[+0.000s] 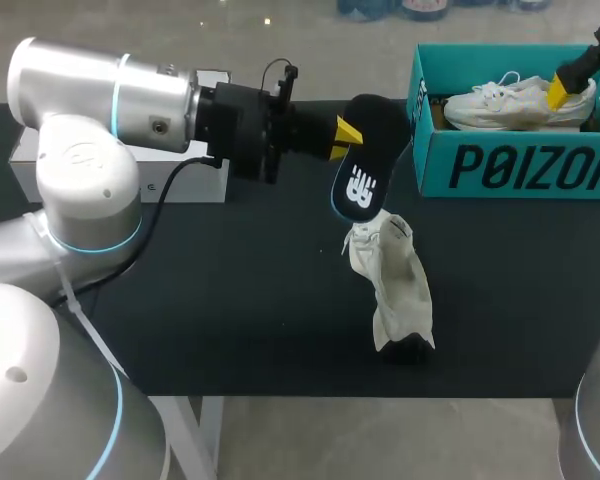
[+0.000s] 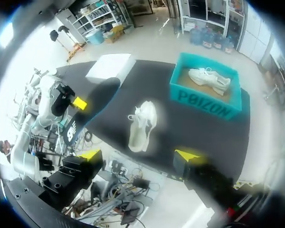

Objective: Take the shoe out of the shoebox, open the shoe tongue, remove and reinsert the insole, then place the shoe into the shoebox

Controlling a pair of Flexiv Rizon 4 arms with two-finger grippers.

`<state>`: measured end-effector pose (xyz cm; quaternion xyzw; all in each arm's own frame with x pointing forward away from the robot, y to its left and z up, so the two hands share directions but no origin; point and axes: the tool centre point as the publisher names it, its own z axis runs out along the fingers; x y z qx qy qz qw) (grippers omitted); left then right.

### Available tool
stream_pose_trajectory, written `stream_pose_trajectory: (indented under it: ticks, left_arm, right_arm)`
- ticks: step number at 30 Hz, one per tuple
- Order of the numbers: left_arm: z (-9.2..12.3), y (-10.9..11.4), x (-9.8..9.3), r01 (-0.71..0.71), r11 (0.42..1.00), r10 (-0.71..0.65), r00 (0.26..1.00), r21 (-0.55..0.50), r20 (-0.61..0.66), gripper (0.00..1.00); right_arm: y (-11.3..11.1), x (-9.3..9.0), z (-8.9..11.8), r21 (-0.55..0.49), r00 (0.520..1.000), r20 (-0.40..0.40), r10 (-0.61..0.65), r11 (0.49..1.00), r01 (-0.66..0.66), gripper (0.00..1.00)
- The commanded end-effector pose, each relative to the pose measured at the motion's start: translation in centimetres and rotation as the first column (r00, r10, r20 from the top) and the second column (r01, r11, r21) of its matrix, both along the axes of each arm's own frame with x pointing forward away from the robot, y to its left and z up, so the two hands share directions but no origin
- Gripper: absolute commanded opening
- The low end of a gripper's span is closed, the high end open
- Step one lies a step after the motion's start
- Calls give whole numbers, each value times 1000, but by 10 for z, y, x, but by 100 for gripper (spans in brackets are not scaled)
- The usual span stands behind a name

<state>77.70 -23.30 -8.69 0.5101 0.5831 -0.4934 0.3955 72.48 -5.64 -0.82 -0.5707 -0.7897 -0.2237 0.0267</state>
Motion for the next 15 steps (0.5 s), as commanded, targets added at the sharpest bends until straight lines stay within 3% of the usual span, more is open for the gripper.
stream_pose_trajectory:
  ticks: [1,15]
  left_arm:
    - [2,-4,0,-7,1000,7,1000,16,-9,0]
    - [3,-6,0,-8,1000,9,1000,24,-11,0]
  right_arm:
    - [5,-1,2,-12,1000,1,-8,1000,8,100]
    - [5,-1,2,-12,1000,1,-8,1000,8,100]
